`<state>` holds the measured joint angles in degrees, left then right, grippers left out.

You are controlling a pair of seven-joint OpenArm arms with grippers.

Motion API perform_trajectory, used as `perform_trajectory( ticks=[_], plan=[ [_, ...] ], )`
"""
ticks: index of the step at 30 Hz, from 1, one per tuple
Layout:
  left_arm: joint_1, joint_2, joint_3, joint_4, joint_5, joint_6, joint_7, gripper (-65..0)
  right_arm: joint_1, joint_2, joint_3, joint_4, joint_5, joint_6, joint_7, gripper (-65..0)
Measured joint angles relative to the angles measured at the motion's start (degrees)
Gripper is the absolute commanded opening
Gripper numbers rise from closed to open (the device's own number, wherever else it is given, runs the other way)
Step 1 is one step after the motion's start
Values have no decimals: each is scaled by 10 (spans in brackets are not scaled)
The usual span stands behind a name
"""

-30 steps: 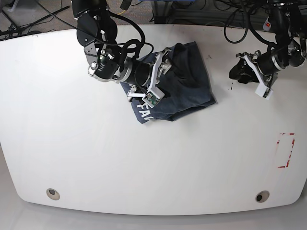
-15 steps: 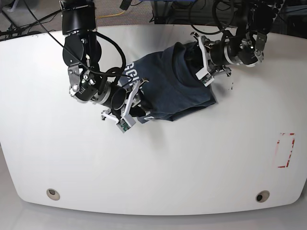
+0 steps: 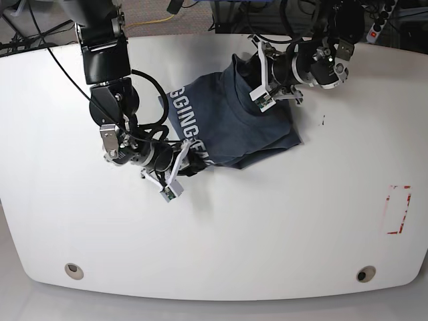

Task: Fold the T-shirt properly
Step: 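Flip the folded bundle over with both grippers, exposing the printed text, then grasp the bundle with both grippers and rotate it on the table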

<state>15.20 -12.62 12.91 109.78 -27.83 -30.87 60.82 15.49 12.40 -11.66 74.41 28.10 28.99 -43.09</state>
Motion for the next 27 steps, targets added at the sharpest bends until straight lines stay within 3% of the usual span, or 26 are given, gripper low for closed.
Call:
perform_trajectory(
  ticks=[4, 11, 19, 22, 27],
  plan=[
    [-16, -7, -21, -3, -4, 0, 2, -442, -3, 2, -27, -48, -19, 0, 57, -533],
    [-73, -39, -49, -67, -1, -1, 0, -440, -22, 30, -26, -47, -2, 2, 75, -533],
    [-163, -77, -47, -161, -5, -1, -21, -440, -86, 76, -27, 50, 35, -5, 56, -533],
    [-176, -98, -50, -147, -3, 0, -21, -440, -100, 80, -26, 82, 37, -5, 49, -533],
    [-188, -126, -51, -57, -9, -2, -2, -440, -109, 82, -27, 145, 35, -4, -7, -533]
  ],
)
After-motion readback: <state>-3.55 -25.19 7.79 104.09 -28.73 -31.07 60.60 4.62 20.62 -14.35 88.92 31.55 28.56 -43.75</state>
